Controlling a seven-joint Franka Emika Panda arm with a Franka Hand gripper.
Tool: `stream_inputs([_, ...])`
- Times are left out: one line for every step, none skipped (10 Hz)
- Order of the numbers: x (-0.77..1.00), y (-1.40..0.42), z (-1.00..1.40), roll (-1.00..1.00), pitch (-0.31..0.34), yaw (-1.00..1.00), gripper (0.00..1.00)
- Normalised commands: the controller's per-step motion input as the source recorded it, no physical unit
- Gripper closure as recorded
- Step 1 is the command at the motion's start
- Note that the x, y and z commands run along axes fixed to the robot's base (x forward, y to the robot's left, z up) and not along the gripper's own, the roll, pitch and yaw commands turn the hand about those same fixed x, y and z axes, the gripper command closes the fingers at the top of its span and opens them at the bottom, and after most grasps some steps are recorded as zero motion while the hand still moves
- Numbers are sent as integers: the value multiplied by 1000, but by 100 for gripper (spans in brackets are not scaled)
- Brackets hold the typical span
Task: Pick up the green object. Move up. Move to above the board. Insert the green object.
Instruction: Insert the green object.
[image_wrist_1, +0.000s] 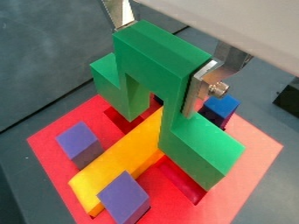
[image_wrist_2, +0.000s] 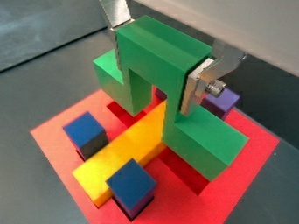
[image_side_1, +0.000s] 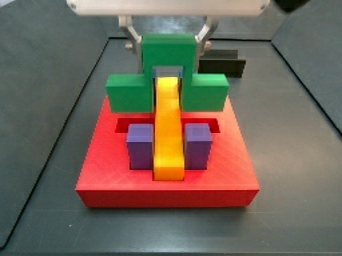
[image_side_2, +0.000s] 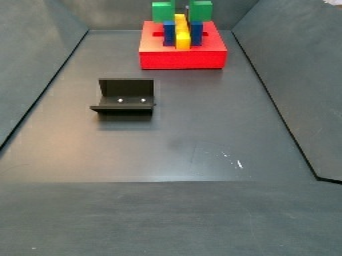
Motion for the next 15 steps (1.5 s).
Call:
stream_inputs([-51,0,-303,156,-74,0,100])
stream_inputs([-69,-3,-297,140,-80,0,100])
stream_inputs([-89,-17,-286,99,-100,0,100])
stream_inputs([-100,-29,-289,84,-114,0,100])
stream_inputs([-114,-51,-286,71,-127,0,100])
stream_inputs([0,-109,-280,0,-130,0,100])
stream_inputs([66,-86,-151,0,-76,0,100])
stream_inputs([243,-49,-97,60,0,0,100])
stream_inputs([323,0,-160,194,0,0,100])
stream_inputs([266,0,-180,187,0,34,100])
stream_inputs([223,0,-171,141,0,0,100])
stream_inputs([214,0,-194,153,0,6,100])
stream_inputs([20,0,-109,99,0,0,100])
stream_inputs([-31,0,-163,99,-44,0,100])
stream_inputs([-106,0,-277,187,-36,0,100])
